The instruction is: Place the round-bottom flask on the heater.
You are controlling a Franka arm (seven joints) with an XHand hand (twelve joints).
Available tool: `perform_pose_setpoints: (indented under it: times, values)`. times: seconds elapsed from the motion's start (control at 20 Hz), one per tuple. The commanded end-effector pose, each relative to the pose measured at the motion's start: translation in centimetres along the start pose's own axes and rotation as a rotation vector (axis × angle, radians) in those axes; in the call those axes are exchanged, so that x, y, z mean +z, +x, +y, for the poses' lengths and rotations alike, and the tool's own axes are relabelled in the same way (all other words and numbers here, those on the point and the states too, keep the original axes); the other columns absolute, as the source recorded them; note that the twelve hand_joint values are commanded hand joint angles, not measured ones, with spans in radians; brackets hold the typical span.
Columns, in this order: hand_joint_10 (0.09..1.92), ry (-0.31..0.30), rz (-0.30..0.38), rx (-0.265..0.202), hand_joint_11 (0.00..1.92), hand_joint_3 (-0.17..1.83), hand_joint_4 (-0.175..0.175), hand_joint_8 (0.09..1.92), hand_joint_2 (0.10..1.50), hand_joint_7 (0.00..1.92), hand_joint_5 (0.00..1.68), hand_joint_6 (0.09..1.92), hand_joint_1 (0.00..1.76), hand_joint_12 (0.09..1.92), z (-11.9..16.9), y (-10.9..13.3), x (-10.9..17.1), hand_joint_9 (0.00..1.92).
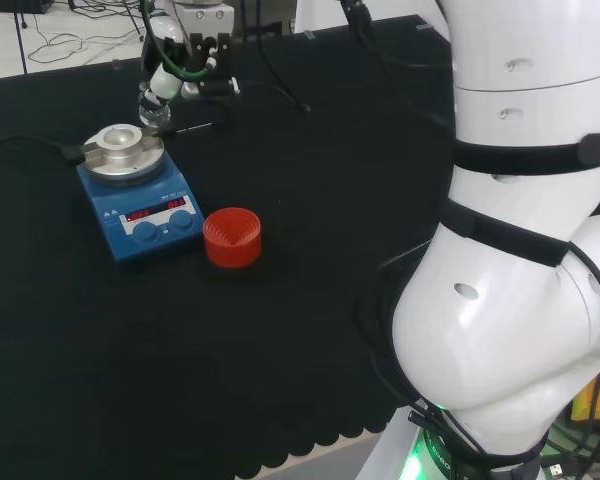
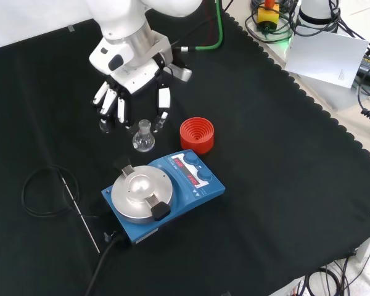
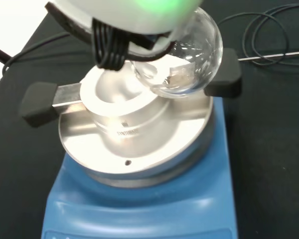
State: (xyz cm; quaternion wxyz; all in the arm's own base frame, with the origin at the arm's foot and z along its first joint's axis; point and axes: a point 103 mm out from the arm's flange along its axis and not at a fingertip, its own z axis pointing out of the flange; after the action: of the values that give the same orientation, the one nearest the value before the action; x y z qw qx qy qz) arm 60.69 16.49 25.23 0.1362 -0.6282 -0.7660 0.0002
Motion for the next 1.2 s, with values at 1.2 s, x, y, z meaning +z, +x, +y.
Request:
perform_pose_setpoints:
  times: [1.2]
  values:
    - [0.56,0.066,0.015,-0.075,0.38,0.79,0.020,0.65,0.63,0.44,1.19,0.88,1.14,1.31,6.3,1.8,2.9,0.69]
